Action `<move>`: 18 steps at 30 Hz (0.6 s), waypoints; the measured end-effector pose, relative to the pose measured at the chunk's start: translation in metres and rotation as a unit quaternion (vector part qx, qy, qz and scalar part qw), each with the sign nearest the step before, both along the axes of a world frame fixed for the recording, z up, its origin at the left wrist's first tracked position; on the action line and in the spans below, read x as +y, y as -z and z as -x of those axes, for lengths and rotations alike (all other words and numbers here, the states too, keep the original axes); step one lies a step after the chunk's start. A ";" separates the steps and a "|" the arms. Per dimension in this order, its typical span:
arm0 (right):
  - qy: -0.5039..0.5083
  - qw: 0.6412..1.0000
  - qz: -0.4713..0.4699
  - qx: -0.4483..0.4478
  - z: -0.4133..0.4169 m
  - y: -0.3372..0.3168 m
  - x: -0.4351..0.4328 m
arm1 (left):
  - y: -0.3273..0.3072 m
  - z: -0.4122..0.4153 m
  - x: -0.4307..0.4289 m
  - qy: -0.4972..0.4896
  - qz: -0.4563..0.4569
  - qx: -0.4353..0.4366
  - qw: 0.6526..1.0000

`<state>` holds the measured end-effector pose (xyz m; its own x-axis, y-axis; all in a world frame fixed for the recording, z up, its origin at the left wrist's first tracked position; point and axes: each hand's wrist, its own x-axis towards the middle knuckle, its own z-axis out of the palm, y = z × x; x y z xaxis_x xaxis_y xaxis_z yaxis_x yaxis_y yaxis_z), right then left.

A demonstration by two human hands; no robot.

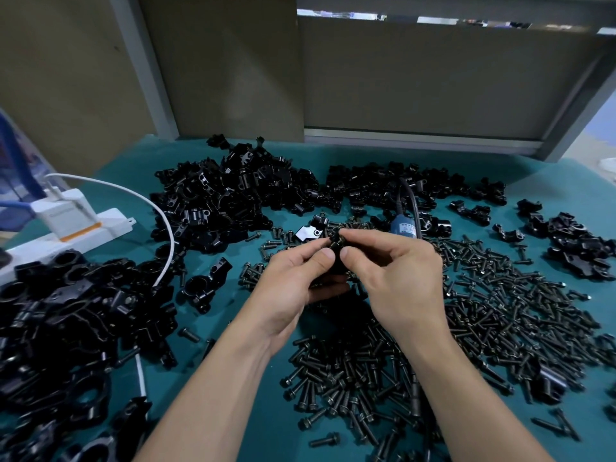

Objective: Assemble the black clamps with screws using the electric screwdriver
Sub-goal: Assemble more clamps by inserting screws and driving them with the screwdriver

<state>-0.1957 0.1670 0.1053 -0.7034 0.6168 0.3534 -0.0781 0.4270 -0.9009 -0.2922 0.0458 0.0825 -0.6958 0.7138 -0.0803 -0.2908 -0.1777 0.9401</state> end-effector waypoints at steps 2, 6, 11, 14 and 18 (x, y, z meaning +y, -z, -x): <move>0.000 1.000 -0.011 0.006 -0.001 -0.001 -0.001 | -0.001 0.000 0.000 0.000 -0.009 -0.008 1.000; 0.007 0.999 -0.030 0.024 -0.001 -0.002 -0.002 | 0.000 0.000 -0.001 0.005 -0.004 -0.005 1.000; 0.018 0.999 -0.049 -0.003 -0.002 -0.003 0.000 | 0.002 0.000 -0.003 0.005 0.023 0.042 0.999; 0.025 0.998 -0.049 -0.017 -0.002 -0.004 0.001 | 0.002 0.000 -0.003 -0.036 0.054 0.099 0.993; 0.037 0.996 -0.067 -0.038 -0.002 -0.005 0.000 | 0.005 -0.001 -0.001 -0.048 0.057 0.144 0.987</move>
<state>-0.1942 0.1668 0.1104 -0.6861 0.6189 0.3826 0.0250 0.5455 -0.8377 -0.2910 0.0444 0.0779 -0.7653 0.6413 0.0544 0.0042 -0.0796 0.9968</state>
